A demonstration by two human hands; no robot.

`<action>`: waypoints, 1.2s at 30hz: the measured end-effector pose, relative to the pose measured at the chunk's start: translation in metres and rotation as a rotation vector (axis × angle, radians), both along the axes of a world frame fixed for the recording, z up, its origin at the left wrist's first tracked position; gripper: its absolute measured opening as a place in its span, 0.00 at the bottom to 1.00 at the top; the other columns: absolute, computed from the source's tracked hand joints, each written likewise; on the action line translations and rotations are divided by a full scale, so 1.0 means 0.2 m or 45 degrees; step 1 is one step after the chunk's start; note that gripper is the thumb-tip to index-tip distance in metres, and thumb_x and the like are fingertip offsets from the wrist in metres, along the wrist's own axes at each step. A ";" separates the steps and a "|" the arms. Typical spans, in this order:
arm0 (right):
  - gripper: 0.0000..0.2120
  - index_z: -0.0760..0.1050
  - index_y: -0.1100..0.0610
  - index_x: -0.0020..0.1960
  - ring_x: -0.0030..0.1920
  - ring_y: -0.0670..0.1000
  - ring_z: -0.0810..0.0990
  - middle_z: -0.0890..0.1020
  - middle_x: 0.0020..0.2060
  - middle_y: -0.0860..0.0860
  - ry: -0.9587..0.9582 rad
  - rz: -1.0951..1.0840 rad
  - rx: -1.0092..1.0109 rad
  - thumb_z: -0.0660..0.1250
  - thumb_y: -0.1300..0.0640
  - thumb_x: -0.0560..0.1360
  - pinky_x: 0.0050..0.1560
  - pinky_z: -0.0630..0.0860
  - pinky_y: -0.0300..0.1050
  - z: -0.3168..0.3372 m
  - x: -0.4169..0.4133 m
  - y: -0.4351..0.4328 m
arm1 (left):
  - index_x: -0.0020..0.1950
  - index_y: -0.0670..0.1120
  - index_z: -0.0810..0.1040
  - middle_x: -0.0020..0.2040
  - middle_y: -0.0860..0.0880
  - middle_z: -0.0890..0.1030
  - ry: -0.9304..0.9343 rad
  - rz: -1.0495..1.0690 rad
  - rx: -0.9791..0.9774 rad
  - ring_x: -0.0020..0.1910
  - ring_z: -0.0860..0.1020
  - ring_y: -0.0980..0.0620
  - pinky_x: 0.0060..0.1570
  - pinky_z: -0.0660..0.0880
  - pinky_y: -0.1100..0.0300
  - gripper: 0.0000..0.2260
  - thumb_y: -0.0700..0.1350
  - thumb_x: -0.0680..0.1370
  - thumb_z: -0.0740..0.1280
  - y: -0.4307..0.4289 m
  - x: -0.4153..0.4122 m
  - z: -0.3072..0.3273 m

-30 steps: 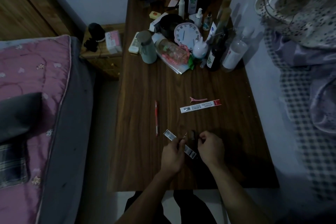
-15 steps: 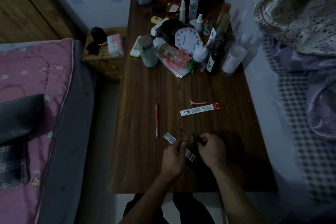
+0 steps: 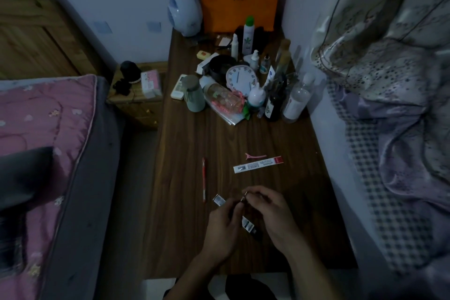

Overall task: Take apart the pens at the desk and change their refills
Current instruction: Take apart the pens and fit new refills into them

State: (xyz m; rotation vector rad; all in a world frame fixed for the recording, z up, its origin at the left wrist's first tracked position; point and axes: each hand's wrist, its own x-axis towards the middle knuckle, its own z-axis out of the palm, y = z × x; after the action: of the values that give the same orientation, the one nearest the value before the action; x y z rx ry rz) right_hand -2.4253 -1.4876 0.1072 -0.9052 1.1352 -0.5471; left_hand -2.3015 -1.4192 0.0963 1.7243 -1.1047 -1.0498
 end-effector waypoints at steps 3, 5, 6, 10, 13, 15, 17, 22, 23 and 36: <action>0.07 0.85 0.48 0.48 0.50 0.47 0.85 0.87 0.48 0.49 -0.008 0.016 -0.061 0.69 0.57 0.77 0.47 0.81 0.42 0.06 0.01 0.00 | 0.52 0.55 0.81 0.42 0.61 0.83 -0.025 -0.025 -0.059 0.39 0.80 0.60 0.38 0.72 0.70 0.10 0.43 0.82 0.61 0.00 0.03 0.07; 0.06 0.85 0.49 0.47 0.49 0.47 0.86 0.87 0.46 0.50 -0.008 0.019 -0.108 0.70 0.58 0.77 0.45 0.81 0.41 0.10 0.02 -0.01 | 0.53 0.55 0.81 0.43 0.64 0.83 -0.046 -0.034 -0.080 0.41 0.81 0.63 0.40 0.71 0.74 0.11 0.42 0.82 0.61 -0.01 0.04 0.12; 0.06 0.85 0.49 0.47 0.49 0.47 0.86 0.87 0.46 0.50 -0.003 0.022 -0.126 0.70 0.58 0.77 0.45 0.81 0.41 0.11 0.03 -0.01 | 0.54 0.54 0.81 0.43 0.64 0.83 -0.062 -0.037 -0.085 0.41 0.81 0.64 0.40 0.71 0.74 0.10 0.42 0.82 0.61 -0.01 0.05 0.14; 0.07 0.85 0.49 0.46 0.48 0.47 0.85 0.87 0.45 0.50 0.014 0.094 -0.184 0.70 0.59 0.77 0.44 0.81 0.39 0.16 0.05 -0.03 | 0.52 0.52 0.82 0.37 0.57 0.82 -0.116 -0.038 -0.073 0.36 0.79 0.60 0.36 0.71 0.69 0.09 0.43 0.82 0.62 -0.01 0.08 0.20; 0.08 0.85 0.49 0.45 0.47 0.47 0.85 0.86 0.43 0.50 0.012 0.140 -0.235 0.70 0.60 0.77 0.44 0.81 0.38 0.19 0.09 -0.04 | 0.52 0.51 0.82 0.37 0.51 0.82 -0.126 -0.033 -0.079 0.36 0.79 0.55 0.37 0.74 0.58 0.09 0.44 0.82 0.62 -0.01 0.11 0.22; 0.08 0.85 0.49 0.44 0.47 0.47 0.85 0.86 0.42 0.50 0.021 0.123 -0.246 0.70 0.60 0.77 0.44 0.80 0.40 0.20 0.11 -0.04 | 0.52 0.49 0.82 0.38 0.50 0.82 -0.126 -0.024 -0.077 0.36 0.80 0.53 0.38 0.75 0.53 0.08 0.44 0.82 0.62 -0.01 0.13 0.24; 0.07 0.84 0.49 0.45 0.47 0.49 0.85 0.86 0.43 0.51 0.022 0.059 -0.207 0.70 0.58 0.77 0.45 0.79 0.42 0.20 0.13 -0.05 | 0.49 0.50 0.81 0.36 0.53 0.81 -0.140 -0.025 -0.064 0.35 0.79 0.54 0.39 0.75 0.53 0.08 0.44 0.82 0.62 -0.01 0.14 0.25; 0.06 0.81 0.49 0.48 0.44 0.51 0.84 0.86 0.46 0.54 -0.022 0.028 -0.177 0.65 0.54 0.80 0.42 0.78 0.43 0.20 0.14 -0.08 | 0.48 0.47 0.82 0.38 0.51 0.82 -0.173 -0.041 -0.023 0.37 0.80 0.53 0.38 0.75 0.53 0.09 0.44 0.82 0.62 0.01 0.18 0.24; 0.06 0.81 0.48 0.49 0.43 0.51 0.84 0.86 0.47 0.54 -0.030 0.029 -0.174 0.65 0.53 0.80 0.41 0.78 0.42 0.20 0.14 -0.08 | 0.48 0.47 0.82 0.38 0.50 0.82 -0.170 -0.044 -0.014 0.36 0.80 0.52 0.38 0.75 0.53 0.09 0.44 0.82 0.62 0.01 0.18 0.24; 0.08 0.82 0.51 0.50 0.47 0.52 0.85 0.86 0.48 0.54 -0.137 0.057 0.006 0.64 0.58 0.81 0.45 0.79 0.43 0.14 0.18 -0.12 | 0.49 0.54 0.80 0.39 0.52 0.82 -0.200 -0.054 0.002 0.37 0.79 0.51 0.36 0.73 0.58 0.08 0.45 0.82 0.62 -0.02 0.22 0.21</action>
State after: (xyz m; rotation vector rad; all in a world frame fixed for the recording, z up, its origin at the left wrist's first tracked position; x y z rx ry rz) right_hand -2.3890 -1.5113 0.1356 -0.8847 1.0164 -0.5504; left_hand -2.2572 -1.4224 0.1391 1.8164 -1.2433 -0.9532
